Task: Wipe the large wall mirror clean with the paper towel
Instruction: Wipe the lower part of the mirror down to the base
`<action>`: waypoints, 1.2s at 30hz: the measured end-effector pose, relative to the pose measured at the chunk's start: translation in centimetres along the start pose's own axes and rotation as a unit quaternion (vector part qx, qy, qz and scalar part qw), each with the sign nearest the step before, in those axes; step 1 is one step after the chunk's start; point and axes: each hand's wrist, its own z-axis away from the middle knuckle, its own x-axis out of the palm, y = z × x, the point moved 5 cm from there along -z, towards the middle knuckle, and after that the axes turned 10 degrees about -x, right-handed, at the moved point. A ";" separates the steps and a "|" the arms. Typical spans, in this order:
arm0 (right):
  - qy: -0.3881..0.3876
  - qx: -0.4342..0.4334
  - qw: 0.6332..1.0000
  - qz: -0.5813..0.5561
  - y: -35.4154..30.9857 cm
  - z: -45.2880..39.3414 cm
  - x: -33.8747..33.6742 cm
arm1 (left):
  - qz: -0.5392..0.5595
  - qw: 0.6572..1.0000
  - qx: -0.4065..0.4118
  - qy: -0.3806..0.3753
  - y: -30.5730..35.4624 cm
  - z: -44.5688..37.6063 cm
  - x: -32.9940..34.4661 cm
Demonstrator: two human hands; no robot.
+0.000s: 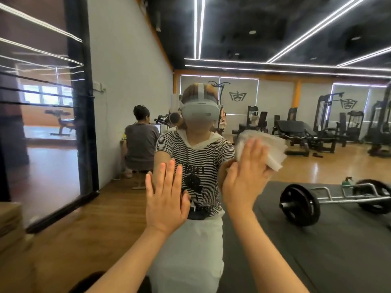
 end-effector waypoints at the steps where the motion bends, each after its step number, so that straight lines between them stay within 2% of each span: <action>1: -0.023 -0.038 0.999 -0.005 -2.2 0.7 1.0 | -0.001 1.000 0.001 0.000 0.0 0.0 0.0; 4: -0.064 -0.128 0.990 0.001 -6.1 2.6 3.1 | 0.004 1.000 0.005 -0.001 -0.2 -0.1 -0.1; 12: -0.037 -0.165 0.985 0.019 -5.7 3.0 3.0 | 0.038 0.996 0.006 -0.080 -0.9 0.0 -3.2; 15: -0.042 -0.156 0.987 0.018 -5.5 2.8 2.8 | 0.029 0.996 -0.019 -0.084 -4.4 1.1 -5.2; 17: -0.046 -0.147 0.988 0.021 -5.7 3.0 2.7 | -0.004 0.995 -0.065 -0.076 -8.4 2.0 -5.6; 20: -0.033 -0.073 0.997 0.012 -7.0 3.1 2.8 | -0.037 0.982 -0.168 -0.075 -14.0 3.1 -4.9; 23: -0.013 -0.012 1.000 -0.005 -10.3 3.4 3.6 | -0.066 0.977 -0.185 -0.088 -16.2 3.8 -3.1; 25: -0.029 -0.050 0.998 -0.013 -13.5 4.1 4.9 | -0.074 0.981 -0.166 -0.062 -16.6 4.1 -2.0; 28: -0.082 -0.189 0.978 -0.018 -18.0 5.3 6.9 | -0.074 0.985 -0.151 -0.025 -16.7 4.0 -1.8; 32: -0.122 -0.335 0.934 0.002 -17.0 4.9 7.1 | -0.061 0.987 -0.151 -0.019 -16.7 4.2 -1.9; 34: -0.113 -0.346 0.931 0.018 -14.2 3.9 6.1 | -0.050 0.987 -0.152 -0.017 -16.8 4.1 -1.8; 36: -0.091 -0.314 0.945 0.027 -11.6 3.2 5.1 | -0.044 0.987 -0.152 -0.010 -16.7 4.2 -1.8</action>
